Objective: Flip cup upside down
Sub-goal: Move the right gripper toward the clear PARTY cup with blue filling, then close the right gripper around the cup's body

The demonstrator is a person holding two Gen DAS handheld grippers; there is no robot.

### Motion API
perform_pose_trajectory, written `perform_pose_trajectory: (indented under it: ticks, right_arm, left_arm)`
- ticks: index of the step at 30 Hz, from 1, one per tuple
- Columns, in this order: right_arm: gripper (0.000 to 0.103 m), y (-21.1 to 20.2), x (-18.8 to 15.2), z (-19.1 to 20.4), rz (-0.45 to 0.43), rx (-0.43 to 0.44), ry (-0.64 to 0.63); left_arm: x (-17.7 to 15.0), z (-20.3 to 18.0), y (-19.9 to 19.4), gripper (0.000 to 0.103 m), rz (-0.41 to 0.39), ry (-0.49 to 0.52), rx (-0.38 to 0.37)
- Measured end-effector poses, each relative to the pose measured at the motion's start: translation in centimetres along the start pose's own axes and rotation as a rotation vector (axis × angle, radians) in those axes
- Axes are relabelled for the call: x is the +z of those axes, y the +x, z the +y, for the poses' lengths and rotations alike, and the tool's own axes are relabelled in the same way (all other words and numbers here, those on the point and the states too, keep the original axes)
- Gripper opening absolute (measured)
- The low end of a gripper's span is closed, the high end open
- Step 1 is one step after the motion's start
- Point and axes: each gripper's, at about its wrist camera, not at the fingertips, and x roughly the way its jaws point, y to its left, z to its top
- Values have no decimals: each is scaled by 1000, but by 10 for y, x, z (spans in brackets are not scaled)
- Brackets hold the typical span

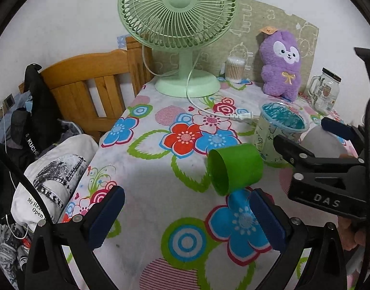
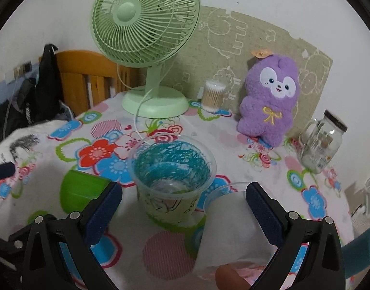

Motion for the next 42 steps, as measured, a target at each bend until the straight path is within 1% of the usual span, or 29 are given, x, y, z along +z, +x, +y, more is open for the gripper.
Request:
perform_pose_trajectory:
  ticks: [2,5,7,9,12,16,18,20,23,24,25,26,27,28,29,30,38,42]
  right_arm:
    - [103,-2,1,-1,-5,5,-4]
    - [103,-12,0,-6,-30,34,30]
    - [103,-14,-2,-4,-23,86,36]
    - [103,-8,-2,0,-5,107,33]
    - [103,4,1,6,-13,51,-11]
    - [102,21,6,7,8,26,-40]
    - [102,31,7,6,37,20,-42]
    - [102,35,9,5,41,18,-30]
    - [102,42,11,0,50,38,3]
    - [96,44,12,-2,51,43,13]
    - [86,44,12,-2,47,47,17]
    - [83,43,13,-3,41,53,19]
    - [77,43,14,-3,38,63,24]
    - [74,42,15,-4,36,72,31]
    - [73,42,15,-5,36,77,33]
    - [68,41,14,-5,34,79,33]
    - [68,19,14,-15,20,115,76]
    - [68,-7,14,-23,3,139,84]
  left_arm:
    - [1,0,3,103,2,4,3]
    - [1,1,4,103,0,5,0]
    - [1,1,4,103,-4,2,-8]
    - [2,1,3,103,-8,3,-15]
    - [2,-3,5,103,-8,21,-4]
    - [2,-1,6,103,-5,20,2]
    - [2,1,6,103,-4,16,6]
    - [2,3,7,103,-2,11,10]
    - [2,7,8,103,-4,1,7]
    - [2,7,8,103,-4,-1,7]
    - [2,8,8,103,-3,-3,7]
    - [2,8,8,103,-3,-6,6]
    - [2,9,8,103,-3,-8,4]
    - [3,9,8,103,-3,-11,2]
    - [3,9,8,103,-4,-13,1]
    - [3,10,8,103,-5,-14,0]
    - [2,5,-2,103,-19,1,-5]
    - [0,1,-10,103,-26,8,-11]
